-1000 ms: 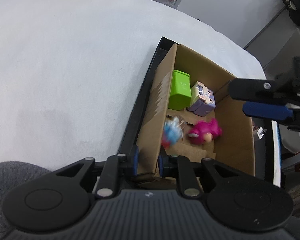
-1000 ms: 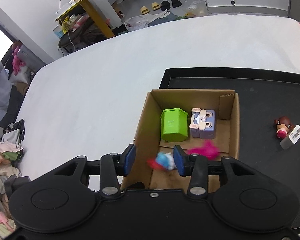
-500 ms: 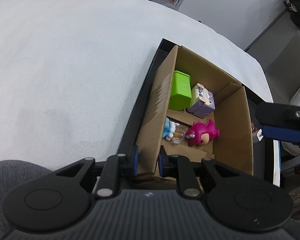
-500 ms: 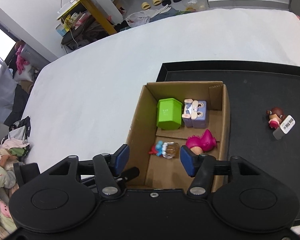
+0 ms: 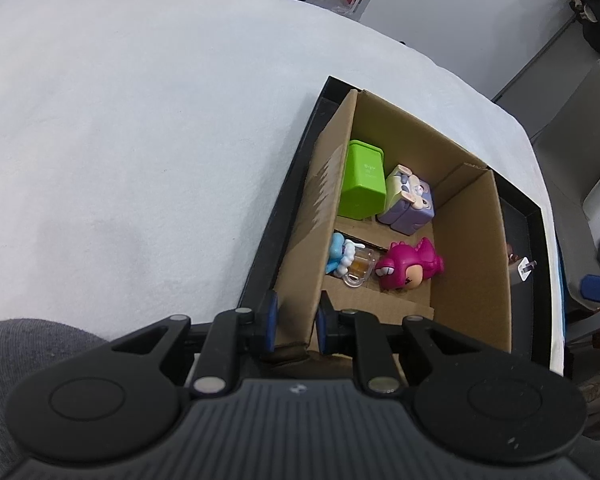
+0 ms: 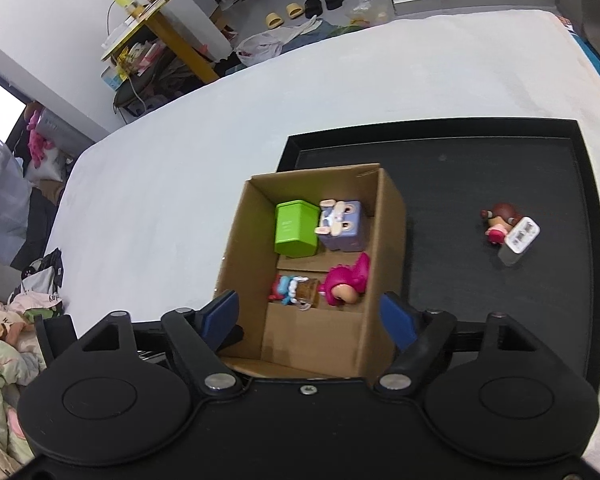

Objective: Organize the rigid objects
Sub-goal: 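Move the right gripper to the white plug charger and grasp it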

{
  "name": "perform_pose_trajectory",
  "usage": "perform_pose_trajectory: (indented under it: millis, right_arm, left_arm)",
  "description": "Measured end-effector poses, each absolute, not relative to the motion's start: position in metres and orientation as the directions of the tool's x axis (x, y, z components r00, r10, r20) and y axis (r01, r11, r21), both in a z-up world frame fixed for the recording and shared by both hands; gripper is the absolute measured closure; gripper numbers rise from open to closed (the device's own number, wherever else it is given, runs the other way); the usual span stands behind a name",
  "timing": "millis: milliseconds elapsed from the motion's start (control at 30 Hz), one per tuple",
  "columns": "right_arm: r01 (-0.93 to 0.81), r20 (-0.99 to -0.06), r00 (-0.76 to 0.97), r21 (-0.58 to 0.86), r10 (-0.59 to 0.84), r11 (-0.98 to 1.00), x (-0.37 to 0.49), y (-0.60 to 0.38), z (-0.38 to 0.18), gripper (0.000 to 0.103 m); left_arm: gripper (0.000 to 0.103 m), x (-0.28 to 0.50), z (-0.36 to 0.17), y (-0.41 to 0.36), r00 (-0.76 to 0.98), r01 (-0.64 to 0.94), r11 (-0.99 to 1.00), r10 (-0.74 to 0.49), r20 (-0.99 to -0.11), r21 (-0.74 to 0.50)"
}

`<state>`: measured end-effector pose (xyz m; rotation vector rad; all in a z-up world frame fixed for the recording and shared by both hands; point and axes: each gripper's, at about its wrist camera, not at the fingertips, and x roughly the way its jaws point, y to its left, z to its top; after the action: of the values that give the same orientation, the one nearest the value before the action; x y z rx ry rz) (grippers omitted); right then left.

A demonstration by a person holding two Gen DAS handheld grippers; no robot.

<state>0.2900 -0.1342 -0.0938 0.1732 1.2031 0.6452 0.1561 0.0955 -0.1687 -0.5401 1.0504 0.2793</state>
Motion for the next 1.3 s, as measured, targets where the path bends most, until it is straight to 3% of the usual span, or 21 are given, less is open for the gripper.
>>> perform_pose_trajectory:
  millis: [267, 1033, 1300]
  right_arm:
    - [-0.352, -0.817, 0.231, 0.436, 0.528, 0.829, 0.302, -0.167, -0.100, 0.013]
    - [-0.127, -0.813, 0.292, 0.489, 0.504, 0.863, 0.351, -0.250, -0.158, 0.010]
    - [-0.044, -0.821, 0.352, 0.464, 0.448, 0.885, 0.364, -0.254, -0.185, 0.028]
  left_arm:
    - [0.085, 0.160, -0.169, 0.091, 0.471, -0.462, 0.845, -0.024, -0.882, -0.269]
    - [0.086, 0.168, -0.166, 0.082, 0.440, -0.454, 0.868, 0.020, -0.898, -0.203]
    - [0.087, 0.168, -0.170, 0.081, 0.434, -0.461, 0.865, 0.026, -0.900, -0.197]
